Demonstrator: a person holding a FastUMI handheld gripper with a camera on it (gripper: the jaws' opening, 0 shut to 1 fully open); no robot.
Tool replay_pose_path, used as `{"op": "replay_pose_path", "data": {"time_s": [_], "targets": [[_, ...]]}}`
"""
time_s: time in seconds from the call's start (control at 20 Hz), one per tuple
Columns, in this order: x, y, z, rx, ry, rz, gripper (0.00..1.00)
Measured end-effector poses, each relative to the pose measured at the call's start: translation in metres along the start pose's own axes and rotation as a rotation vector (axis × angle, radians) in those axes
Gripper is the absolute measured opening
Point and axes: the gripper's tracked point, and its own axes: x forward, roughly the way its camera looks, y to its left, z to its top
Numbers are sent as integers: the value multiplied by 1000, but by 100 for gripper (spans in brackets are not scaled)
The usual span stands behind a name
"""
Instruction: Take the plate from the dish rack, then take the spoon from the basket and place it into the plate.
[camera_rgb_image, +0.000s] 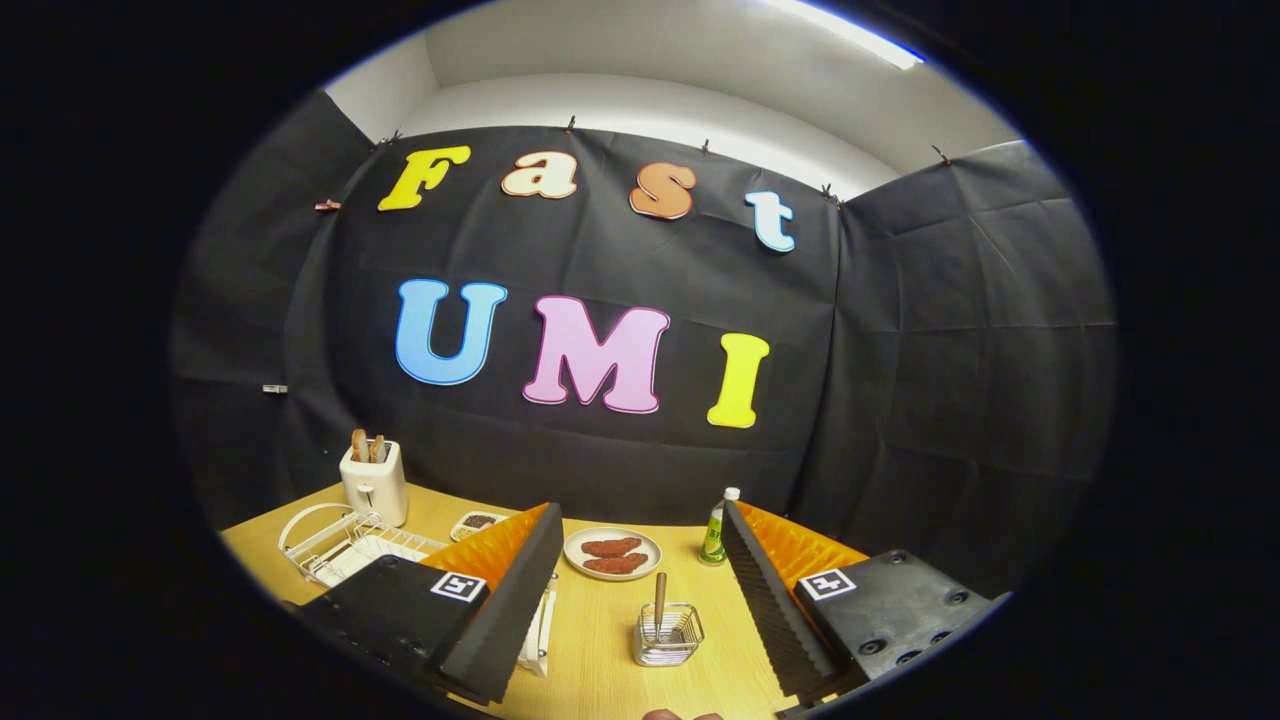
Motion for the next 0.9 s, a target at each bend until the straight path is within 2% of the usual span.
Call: {"op": "replay_pose_path", "data": {"time_s": [0.45,0.55,0.7,0.9], "targets": [[53,66,-7,9,97,99,97],[70,86,-19,-9,143,117,98],[90,114,-44,-99,219,150,98],[105,155,-83,-105,322,204,98]]}}
